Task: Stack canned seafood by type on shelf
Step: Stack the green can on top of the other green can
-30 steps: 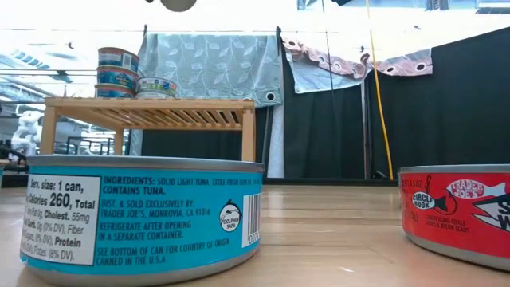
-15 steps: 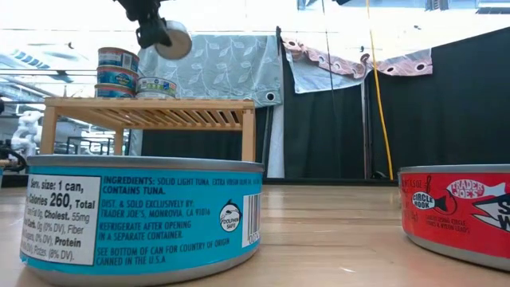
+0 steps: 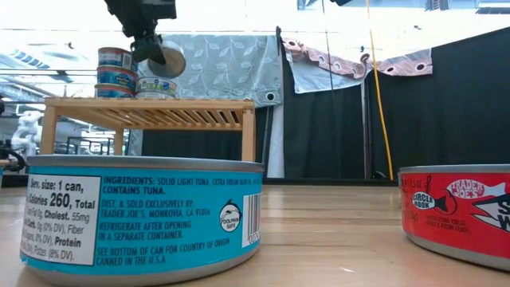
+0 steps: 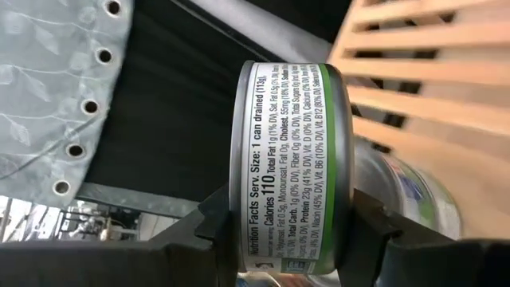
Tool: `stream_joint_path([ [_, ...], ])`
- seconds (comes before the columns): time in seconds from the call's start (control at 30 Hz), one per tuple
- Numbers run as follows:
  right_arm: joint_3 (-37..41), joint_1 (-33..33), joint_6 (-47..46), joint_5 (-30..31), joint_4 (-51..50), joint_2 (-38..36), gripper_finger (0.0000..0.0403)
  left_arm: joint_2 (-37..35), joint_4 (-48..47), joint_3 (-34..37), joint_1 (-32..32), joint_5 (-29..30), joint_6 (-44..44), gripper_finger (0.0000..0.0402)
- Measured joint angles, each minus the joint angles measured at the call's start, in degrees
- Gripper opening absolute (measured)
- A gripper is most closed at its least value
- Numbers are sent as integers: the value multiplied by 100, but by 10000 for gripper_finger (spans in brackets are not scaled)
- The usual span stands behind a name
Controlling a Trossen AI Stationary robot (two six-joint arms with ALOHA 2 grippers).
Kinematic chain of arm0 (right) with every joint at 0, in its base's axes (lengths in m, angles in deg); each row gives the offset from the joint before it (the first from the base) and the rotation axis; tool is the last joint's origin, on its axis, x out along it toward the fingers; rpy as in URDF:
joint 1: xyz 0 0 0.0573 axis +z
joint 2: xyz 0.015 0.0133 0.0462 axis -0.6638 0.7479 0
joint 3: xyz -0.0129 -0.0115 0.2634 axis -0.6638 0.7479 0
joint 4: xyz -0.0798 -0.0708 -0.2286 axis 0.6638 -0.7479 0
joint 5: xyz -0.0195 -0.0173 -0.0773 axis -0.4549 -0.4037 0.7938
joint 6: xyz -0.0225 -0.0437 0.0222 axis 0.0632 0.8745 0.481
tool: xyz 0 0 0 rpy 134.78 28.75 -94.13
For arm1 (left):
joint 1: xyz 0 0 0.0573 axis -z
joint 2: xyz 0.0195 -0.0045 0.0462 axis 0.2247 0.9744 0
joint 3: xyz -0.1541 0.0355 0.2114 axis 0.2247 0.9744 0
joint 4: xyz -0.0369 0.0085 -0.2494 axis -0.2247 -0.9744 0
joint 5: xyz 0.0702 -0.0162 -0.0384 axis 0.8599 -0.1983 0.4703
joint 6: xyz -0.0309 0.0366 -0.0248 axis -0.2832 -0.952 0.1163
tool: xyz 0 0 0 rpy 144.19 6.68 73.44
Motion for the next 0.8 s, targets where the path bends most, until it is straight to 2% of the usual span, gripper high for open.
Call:
stream_joint_path([
  [0.27, 0, 0, 19, 0, 0, 2, 279, 178, 2, 0, 1, 149, 79, 151],
  [0.57, 0, 1, 19, 0, -2, 2, 279, 219, 10, 0, 4, 430, 87, 186],
  [0.8, 0, 1, 19, 0, -2, 2, 279, 219, 10, 0, 4, 409, 86, 190],
])
